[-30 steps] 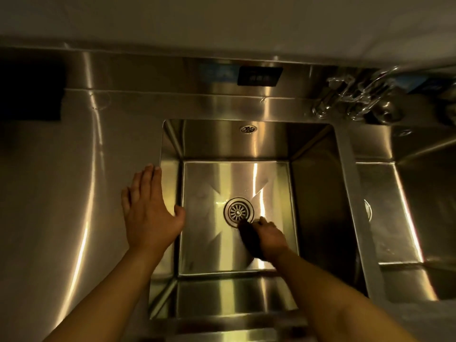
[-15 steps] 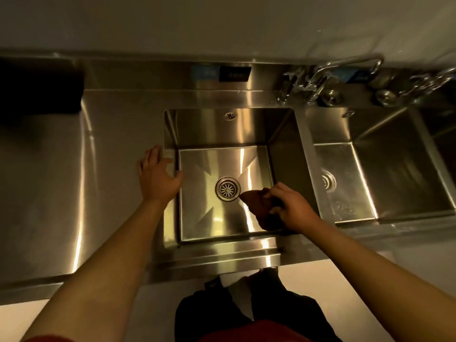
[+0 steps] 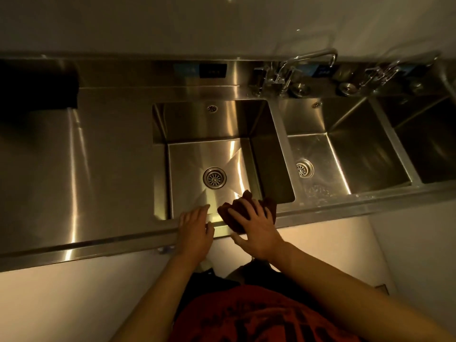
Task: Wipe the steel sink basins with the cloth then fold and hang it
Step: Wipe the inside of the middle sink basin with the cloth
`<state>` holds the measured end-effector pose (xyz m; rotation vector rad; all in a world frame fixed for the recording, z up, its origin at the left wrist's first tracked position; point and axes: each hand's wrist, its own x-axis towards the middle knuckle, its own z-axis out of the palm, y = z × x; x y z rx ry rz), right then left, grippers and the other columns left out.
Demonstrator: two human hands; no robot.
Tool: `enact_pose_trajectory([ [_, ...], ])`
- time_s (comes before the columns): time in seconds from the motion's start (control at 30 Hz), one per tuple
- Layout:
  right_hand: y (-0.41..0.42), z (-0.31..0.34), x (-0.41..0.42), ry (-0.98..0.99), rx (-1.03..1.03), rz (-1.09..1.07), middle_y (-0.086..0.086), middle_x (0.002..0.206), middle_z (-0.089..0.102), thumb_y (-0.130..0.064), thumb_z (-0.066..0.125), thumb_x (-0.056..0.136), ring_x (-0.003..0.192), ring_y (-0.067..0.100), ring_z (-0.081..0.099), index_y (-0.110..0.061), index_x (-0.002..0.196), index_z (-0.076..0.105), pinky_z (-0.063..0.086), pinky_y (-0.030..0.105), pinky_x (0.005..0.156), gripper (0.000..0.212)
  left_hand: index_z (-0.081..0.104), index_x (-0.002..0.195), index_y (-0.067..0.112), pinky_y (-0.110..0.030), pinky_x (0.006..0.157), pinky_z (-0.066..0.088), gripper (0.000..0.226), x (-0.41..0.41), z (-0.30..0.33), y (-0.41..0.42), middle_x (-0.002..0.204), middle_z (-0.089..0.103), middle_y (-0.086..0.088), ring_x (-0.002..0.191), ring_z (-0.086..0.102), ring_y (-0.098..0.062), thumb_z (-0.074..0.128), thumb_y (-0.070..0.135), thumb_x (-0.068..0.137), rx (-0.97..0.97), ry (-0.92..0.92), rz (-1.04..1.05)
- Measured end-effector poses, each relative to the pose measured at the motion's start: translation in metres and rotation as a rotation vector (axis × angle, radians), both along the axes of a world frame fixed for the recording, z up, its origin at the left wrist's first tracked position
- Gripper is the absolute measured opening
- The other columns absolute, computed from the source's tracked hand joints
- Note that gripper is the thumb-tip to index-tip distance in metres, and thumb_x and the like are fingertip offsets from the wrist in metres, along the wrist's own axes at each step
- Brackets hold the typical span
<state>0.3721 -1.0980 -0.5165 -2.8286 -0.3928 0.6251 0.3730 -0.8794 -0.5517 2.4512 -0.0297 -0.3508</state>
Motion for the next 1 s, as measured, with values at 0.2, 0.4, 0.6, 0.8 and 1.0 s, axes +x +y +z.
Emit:
enact_pose_trajectory([
  [0.2, -0.001, -0.014, 0.000, -0.069, -0.011, 0.024, -0.004, 0.170, 0.001, -0.062, 0.035, 0.101, 0.157, 0.034, -0.005, -0.052, 0.157, 0.008, 0.004, 0.062, 0.121, 0.064, 0.041, 0.158, 0.023, -0.045, 0.130, 0.015, 0.053, -0.022, 0.000, 0.009, 0.164, 0.039, -0.001, 0.155, 0.026, -0.021, 0.046, 0.029, 0.105, 0.059, -0.034, -0.053],
  [0.4, -0.008, -0.009, 0.002, -0.066, 0.018, 0.048, -0.001, 0.168, 0.009, -0.046, 0.041, 0.104, 0.155, 0.035, 0.007, -0.043, 0.158, 0.021, 0.009, 0.062, 0.124, 0.057, 0.037, 0.160, 0.023, -0.047, 0.129, 0.016, 0.059, -0.023, 0.010, 0.000, 0.167, 0.034, -0.003, 0.157, 0.021, -0.026, 0.050, 0.031, 0.103, 0.116, 0.021, -0.030],
  [0.6, -0.037, -0.005, -0.001, -0.076, 0.075, 0.103, 0.000, 0.167, 0.016, -0.037, 0.049, 0.103, 0.152, 0.034, 0.016, -0.040, 0.156, 0.030, 0.015, 0.058, 0.124, 0.056, 0.022, 0.164, 0.033, -0.058, 0.127, 0.011, 0.074, -0.023, 0.017, -0.036, 0.171, 0.019, 0.000, 0.159, 0.008, -0.034, 0.052, 0.046, 0.097, 0.263, 0.128, -0.076],
  [0.8, -0.105, -0.007, -0.005, -0.121, 0.096, 0.115, 0.000, 0.166, 0.020, -0.039, 0.050, 0.101, 0.150, 0.035, 0.023, -0.039, 0.155, 0.034, 0.023, 0.055, 0.122, 0.056, 0.029, 0.161, 0.037, -0.065, 0.124, 0.010, 0.073, -0.025, 0.012, -0.089, 0.172, 0.019, -0.001, 0.158, 0.008, -0.036, 0.050, 0.054, 0.093, 0.337, 0.163, -0.084],
  [1.0, -0.198, -0.006, -0.015, -0.194, 0.110, 0.129, 0.001, 0.164, 0.024, -0.033, 0.055, 0.098, 0.149, 0.031, 0.026, -0.042, 0.154, 0.034, 0.023, 0.053, 0.123, 0.060, 0.030, 0.162, 0.033, -0.062, 0.125, 0.014, 0.077, -0.031, 0.016, -0.173, 0.174, 0.012, -0.003, 0.158, 0.007, -0.037, 0.057, 0.052, 0.092, 0.343, 0.189, -0.079],
])
